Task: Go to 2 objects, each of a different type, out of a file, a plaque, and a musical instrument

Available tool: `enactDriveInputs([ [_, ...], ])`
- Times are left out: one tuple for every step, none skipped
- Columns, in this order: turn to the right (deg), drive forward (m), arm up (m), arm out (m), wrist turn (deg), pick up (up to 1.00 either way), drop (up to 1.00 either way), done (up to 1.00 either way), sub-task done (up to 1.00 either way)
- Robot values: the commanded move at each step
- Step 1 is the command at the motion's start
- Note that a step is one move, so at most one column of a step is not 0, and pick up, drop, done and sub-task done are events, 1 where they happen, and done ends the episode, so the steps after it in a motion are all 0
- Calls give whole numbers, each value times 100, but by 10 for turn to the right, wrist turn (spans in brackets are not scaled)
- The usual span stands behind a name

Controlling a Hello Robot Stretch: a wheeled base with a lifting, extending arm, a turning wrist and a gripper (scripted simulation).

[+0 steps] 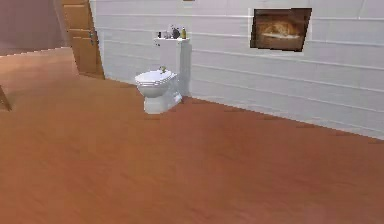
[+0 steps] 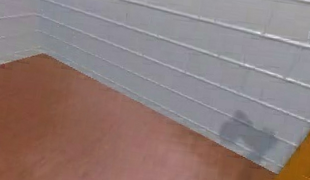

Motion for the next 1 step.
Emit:
enactDriveInputs([
  [-360, 0, 0, 0, 0, 0, 0, 0, 0],
])
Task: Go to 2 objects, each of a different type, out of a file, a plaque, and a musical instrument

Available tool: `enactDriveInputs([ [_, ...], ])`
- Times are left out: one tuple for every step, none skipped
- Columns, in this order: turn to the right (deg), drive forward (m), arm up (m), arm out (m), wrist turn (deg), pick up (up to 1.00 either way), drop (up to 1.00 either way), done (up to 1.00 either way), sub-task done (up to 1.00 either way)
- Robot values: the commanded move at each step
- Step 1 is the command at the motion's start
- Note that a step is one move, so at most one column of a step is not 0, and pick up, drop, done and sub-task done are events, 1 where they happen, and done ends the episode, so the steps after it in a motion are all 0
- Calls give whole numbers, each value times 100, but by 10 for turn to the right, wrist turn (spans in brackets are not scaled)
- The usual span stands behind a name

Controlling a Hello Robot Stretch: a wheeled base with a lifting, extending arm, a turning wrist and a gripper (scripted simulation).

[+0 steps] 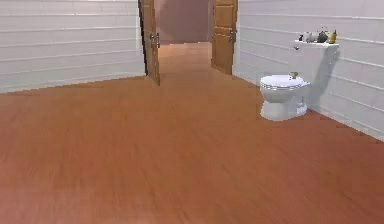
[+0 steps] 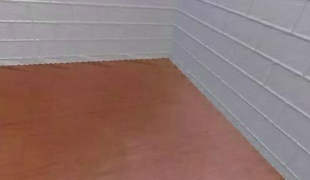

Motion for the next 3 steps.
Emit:
enactDriveInputs([
  [0, 100, 0, 0, 0, 0, 0, 0, 0],
  [0, 100, 0, 0, 0, 0, 0, 0, 0],
  [-30, 0, 0, 0, 0, 0, 0, 0, 0],
])
